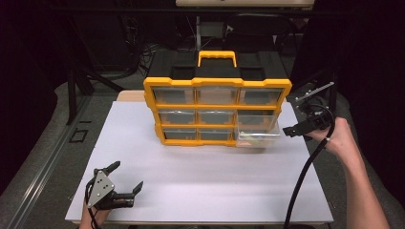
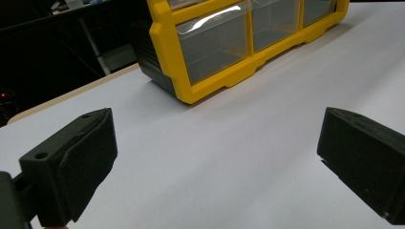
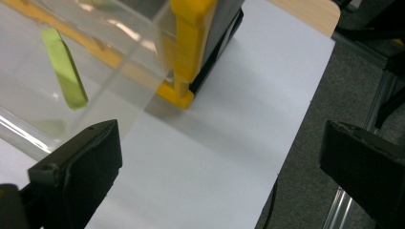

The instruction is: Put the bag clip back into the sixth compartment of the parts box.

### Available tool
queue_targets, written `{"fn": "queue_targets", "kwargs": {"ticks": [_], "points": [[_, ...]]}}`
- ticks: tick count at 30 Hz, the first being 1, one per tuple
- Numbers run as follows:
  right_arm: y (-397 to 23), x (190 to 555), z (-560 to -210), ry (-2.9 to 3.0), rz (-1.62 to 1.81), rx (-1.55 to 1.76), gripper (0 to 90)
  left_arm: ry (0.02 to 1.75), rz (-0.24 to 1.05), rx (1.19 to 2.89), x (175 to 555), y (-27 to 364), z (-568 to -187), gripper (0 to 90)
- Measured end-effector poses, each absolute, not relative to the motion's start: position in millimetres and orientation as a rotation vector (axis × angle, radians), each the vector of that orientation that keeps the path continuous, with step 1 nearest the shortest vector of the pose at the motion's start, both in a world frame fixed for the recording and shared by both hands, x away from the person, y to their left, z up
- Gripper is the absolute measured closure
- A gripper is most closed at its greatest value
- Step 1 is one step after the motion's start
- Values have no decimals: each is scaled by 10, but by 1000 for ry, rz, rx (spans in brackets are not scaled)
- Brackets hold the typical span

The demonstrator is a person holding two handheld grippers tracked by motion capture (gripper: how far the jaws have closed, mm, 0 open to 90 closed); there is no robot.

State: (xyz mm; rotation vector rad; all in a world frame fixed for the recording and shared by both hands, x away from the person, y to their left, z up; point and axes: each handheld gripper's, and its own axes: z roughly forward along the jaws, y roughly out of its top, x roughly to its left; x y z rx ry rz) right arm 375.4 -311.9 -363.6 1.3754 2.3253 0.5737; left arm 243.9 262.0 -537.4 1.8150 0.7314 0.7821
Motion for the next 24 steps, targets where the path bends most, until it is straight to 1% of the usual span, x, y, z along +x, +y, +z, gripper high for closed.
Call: {"fn": "queue_targets", "kwargs": {"ticks": [14,24], "points": [[-3208,3674,-4113,2359,550,1428,10,732,782,1816,2439,2621,-5374,0],[-3187,3522,-4471,2382,587,1444,10,730,781,1816,2437,2620,-5372,0]]}}
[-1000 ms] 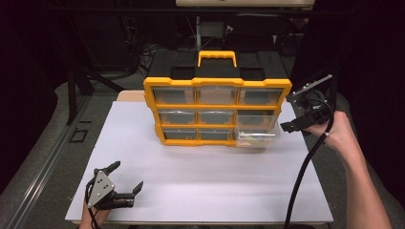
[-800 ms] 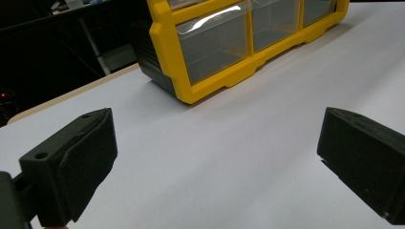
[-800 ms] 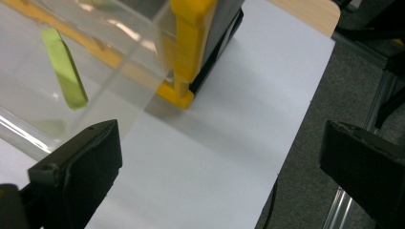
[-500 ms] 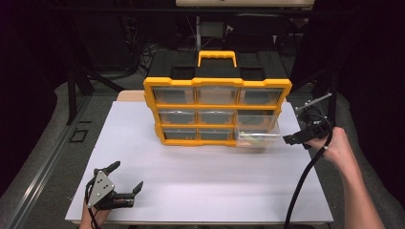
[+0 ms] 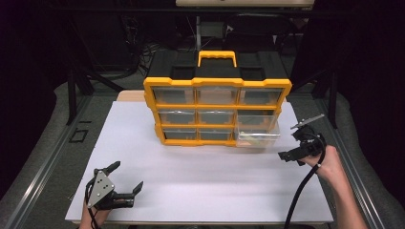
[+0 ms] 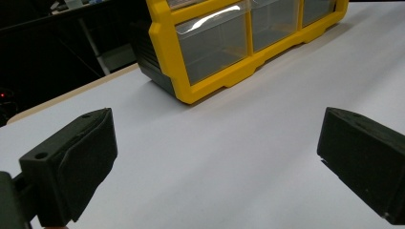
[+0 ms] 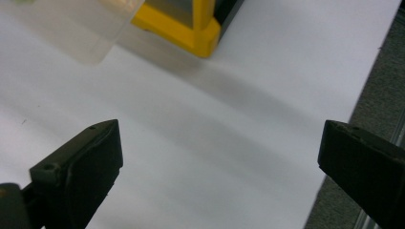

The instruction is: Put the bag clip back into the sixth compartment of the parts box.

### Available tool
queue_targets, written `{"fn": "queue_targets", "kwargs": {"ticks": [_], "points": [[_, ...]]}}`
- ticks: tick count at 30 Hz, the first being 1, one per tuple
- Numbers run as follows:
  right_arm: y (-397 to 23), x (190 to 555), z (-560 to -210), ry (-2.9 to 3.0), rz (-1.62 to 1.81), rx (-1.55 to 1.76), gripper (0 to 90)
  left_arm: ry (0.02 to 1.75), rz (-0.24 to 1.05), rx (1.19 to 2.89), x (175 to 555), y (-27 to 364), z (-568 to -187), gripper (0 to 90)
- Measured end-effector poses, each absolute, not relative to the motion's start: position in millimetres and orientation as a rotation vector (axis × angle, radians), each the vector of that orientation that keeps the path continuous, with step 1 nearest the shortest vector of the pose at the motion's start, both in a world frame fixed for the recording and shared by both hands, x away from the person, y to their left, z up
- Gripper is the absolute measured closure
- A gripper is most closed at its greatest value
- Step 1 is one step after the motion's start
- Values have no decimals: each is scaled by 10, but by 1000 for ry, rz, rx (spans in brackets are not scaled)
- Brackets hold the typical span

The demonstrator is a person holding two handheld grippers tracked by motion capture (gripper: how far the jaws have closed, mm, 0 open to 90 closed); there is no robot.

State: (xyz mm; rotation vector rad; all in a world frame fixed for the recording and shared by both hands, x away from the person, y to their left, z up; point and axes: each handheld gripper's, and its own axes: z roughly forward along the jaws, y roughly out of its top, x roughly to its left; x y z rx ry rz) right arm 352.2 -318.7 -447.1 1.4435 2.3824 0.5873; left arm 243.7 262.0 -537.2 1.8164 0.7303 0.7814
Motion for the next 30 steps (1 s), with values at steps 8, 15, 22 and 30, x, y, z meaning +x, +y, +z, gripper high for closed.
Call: {"fn": "queue_targets", "kwargs": {"ticks": [8,15,22,30], "points": [[-3051,3339,-4751,2397,635,1412,8,730,781,1817,2438,2621,-5373,0],[-2865,3160,-4978,2435,711,1351,5,728,781,1817,2436,2622,-5371,0],[-2696,2988,-5135,2439,777,1290,2,727,778,1818,2438,2619,-5373,0],[-2566,2841,-5255,2431,858,1216,0,725,776,1818,2438,2620,-5373,0]]}}
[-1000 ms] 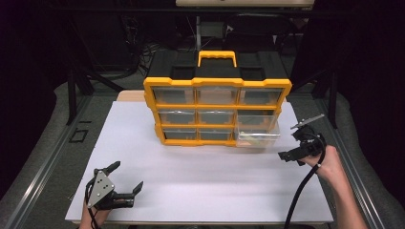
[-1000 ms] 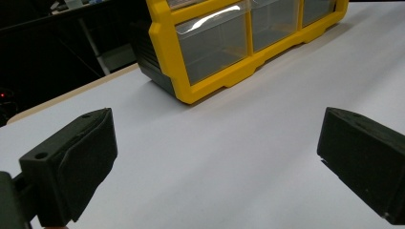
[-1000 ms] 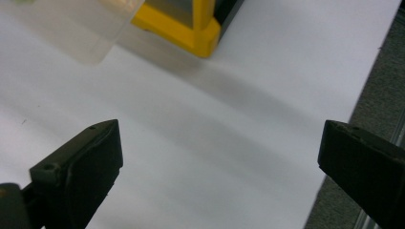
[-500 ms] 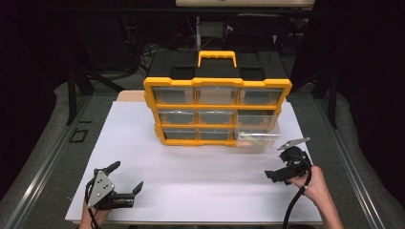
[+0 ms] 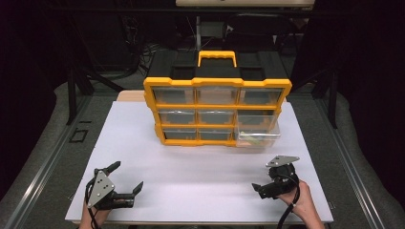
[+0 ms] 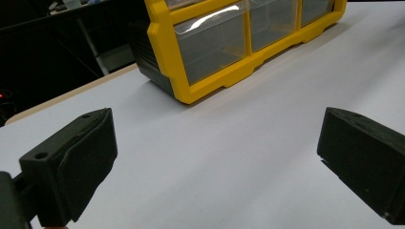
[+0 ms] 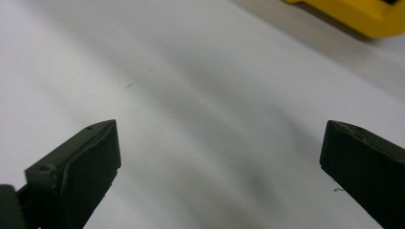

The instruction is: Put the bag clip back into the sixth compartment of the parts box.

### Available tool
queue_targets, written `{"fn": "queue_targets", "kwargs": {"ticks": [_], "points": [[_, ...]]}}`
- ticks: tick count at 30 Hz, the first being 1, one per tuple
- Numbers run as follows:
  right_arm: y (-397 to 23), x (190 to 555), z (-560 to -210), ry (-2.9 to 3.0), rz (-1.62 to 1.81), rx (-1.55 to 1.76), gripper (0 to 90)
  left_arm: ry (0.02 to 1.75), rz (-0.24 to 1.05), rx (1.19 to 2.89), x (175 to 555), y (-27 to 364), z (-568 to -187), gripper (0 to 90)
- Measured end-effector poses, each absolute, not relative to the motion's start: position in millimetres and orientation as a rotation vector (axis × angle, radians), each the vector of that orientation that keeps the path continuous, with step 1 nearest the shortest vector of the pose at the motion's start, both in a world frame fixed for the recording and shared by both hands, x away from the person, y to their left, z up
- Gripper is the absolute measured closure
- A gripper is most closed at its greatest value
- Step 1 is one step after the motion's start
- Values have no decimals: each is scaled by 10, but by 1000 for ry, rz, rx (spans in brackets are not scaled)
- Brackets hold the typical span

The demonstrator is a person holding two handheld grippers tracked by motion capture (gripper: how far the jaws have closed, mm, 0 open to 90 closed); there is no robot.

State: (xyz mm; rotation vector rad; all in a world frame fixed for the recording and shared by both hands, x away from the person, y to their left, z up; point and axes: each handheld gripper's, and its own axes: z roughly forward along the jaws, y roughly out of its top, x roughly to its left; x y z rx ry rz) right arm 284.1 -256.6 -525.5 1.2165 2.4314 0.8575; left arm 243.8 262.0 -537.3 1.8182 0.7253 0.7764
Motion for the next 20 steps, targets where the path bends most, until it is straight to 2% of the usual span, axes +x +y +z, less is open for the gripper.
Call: {"fn": "queue_targets", "kwargs": {"ticks": [13,20], "points": [[-2419,2561,-5418,2297,1041,1018,0,720,776,1822,2438,2622,-5373,0],[-2400,2466,-5380,2217,1096,943,0,721,777,1825,2448,2620,-5371,0]]}}
